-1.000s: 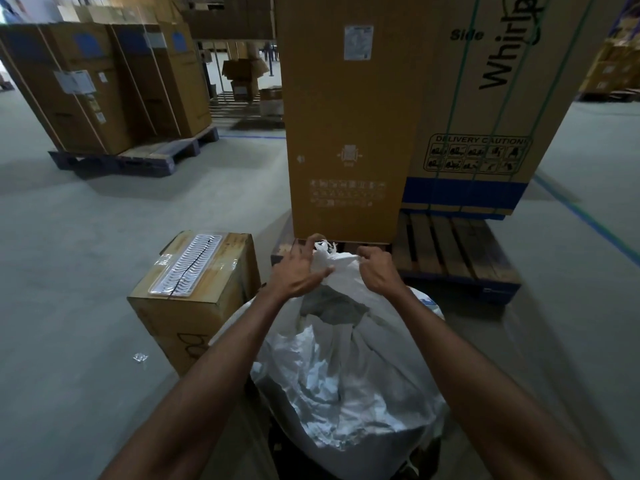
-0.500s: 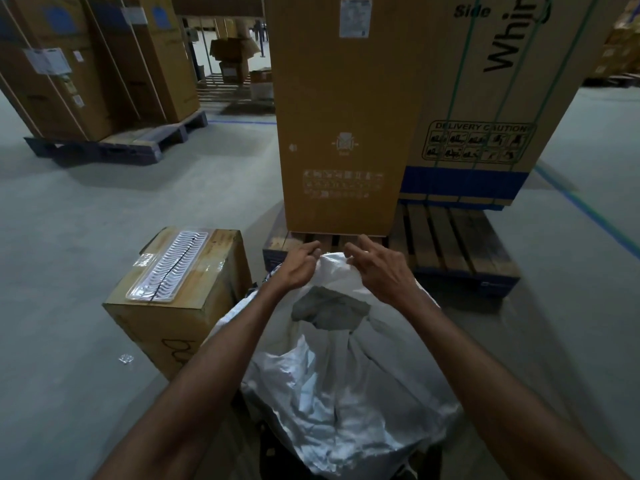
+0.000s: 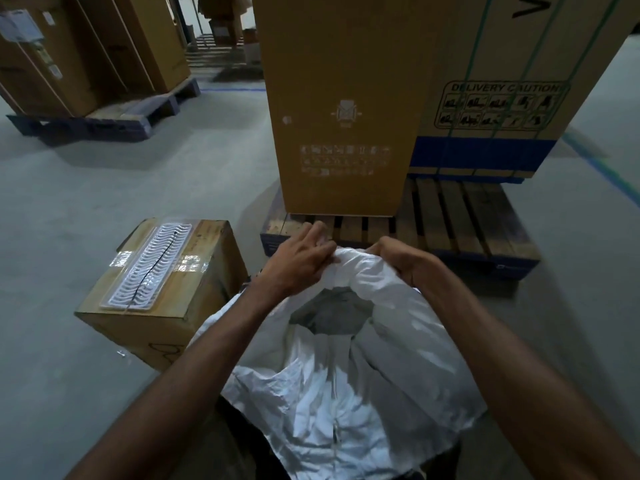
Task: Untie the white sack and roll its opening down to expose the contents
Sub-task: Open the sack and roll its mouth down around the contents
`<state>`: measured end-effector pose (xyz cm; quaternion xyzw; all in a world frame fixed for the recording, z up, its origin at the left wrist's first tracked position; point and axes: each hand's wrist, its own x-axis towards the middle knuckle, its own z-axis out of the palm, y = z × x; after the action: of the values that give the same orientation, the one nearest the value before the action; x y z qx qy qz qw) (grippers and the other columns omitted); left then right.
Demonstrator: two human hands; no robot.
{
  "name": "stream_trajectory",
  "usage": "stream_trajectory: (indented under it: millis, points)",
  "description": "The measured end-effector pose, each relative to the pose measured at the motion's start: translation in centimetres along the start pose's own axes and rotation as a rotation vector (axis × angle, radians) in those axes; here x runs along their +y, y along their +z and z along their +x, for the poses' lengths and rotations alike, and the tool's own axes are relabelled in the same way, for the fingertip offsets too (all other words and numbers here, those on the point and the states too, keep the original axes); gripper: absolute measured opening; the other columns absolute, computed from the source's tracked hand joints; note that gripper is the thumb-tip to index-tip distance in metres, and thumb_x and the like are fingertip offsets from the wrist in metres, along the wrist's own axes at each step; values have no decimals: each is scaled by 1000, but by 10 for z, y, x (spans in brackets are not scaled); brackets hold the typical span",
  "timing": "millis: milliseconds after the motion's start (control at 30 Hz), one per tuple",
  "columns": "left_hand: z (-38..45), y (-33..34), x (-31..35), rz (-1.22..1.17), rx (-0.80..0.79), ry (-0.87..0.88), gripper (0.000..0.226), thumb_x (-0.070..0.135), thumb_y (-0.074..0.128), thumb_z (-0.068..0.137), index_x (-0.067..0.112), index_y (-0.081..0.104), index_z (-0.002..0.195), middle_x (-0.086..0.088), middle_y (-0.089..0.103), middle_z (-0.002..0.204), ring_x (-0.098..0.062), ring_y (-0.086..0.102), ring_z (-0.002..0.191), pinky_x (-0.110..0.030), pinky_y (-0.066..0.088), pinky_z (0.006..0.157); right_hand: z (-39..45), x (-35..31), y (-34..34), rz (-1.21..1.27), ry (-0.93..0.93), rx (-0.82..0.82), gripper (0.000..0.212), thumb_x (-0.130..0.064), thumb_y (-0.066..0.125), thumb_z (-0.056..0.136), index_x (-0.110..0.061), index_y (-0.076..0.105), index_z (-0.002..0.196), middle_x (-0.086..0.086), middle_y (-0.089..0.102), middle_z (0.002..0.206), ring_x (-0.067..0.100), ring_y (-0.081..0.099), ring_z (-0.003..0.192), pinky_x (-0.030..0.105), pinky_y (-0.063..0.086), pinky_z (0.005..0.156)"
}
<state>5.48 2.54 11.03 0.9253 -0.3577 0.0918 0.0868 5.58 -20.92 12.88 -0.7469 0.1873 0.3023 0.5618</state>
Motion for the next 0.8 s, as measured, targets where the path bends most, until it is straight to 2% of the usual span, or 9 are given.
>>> stream_trajectory:
  millis: [133, 200, 267, 367, 433, 500, 633, 733, 800]
  points:
    - [13, 2, 18, -294, 1, -255, 22, 17, 52, 103, 8, 71, 111, -6, 61, 112, -20, 54, 96, -35, 48, 86, 3, -3, 8, 90, -137, -59, 43, -43, 52, 101, -9, 73, 118, 14, 73, 119, 29, 68, 105, 42, 53, 93]
    - [20, 3, 21, -524, -34, -455, 25, 15, 50, 104, 5, 73, 102, -7, 67, 104, -23, 60, 91, -35, 48, 83, -8, -4, 15, -238, -409, 89, 61, -69, 51, 94, -22, 61, 132, 3, 65, 133, 22, 62, 119, 43, 50, 100]
    - [26, 0, 18, -698, -86, -622, 31, 19, 48, 105, 3, 73, 94, -10, 71, 97, -26, 64, 89, -38, 49, 82, -20, 0, 19, -758, -661, 364, 66, -76, 48, 90, -32, 46, 139, -3, 53, 138, 15, 51, 120, 46, 45, 101]
    - [37, -10, 16, -762, -190, -718, 33, 23, 43, 107, 7, 69, 92, -9, 64, 86, -23, 58, 80, -37, 44, 77, -25, 10, 27, -1218, -827, 512, 41, -53, 54, 98, -27, 51, 130, 0, 56, 130, 16, 52, 111, 42, 43, 99]
    - [43, -17, 17, -712, -301, -716, 35, 24, 42, 110, 3, 70, 105, -7, 64, 87, -15, 55, 76, -31, 44, 77, -25, 15, 34, -1197, -864, 504, 22, -27, 56, 101, -22, 59, 122, 1, 65, 117, 12, 50, 92, 32, 43, 86]
    - [44, -18, 14, -744, -336, -638, 42, 33, 40, 110, 1, 67, 115, -11, 66, 103, -16, 57, 84, -31, 45, 79, -25, 17, 39, -1087, -817, 486, 24, -12, 55, 98, -19, 62, 120, 0, 67, 110, 13, 50, 82, 29, 43, 73]
    - [28, -8, 16, -507, -276, -376, 65, 71, 52, 92, 22, 50, 135, -3, 52, 134, -21, 54, 115, -41, 48, 97, -28, 7, 30, -778, -566, 402, 16, -19, 49, 103, -22, 63, 95, -2, 66, 86, 17, 59, 71, 31, 44, 58]
    - [12, 11, 23, -99, -115, -129, 48, 45, 62, 95, 21, 52, 136, -7, 48, 137, -24, 47, 123, -42, 42, 105, -24, -1, 21, -557, -467, 359, 32, -27, 50, 103, -9, 71, 87, 9, 69, 84, 21, 59, 71, 32, 42, 62]
    - [10, 17, 26, -106, -1, -114, 32, 31, 62, 97, 17, 59, 125, -8, 52, 128, -24, 49, 114, -43, 46, 101, -20, -3, 18, -468, -405, 264, 35, -26, 51, 103, -1, 73, 95, 16, 70, 88, 20, 53, 67, 36, 41, 62]
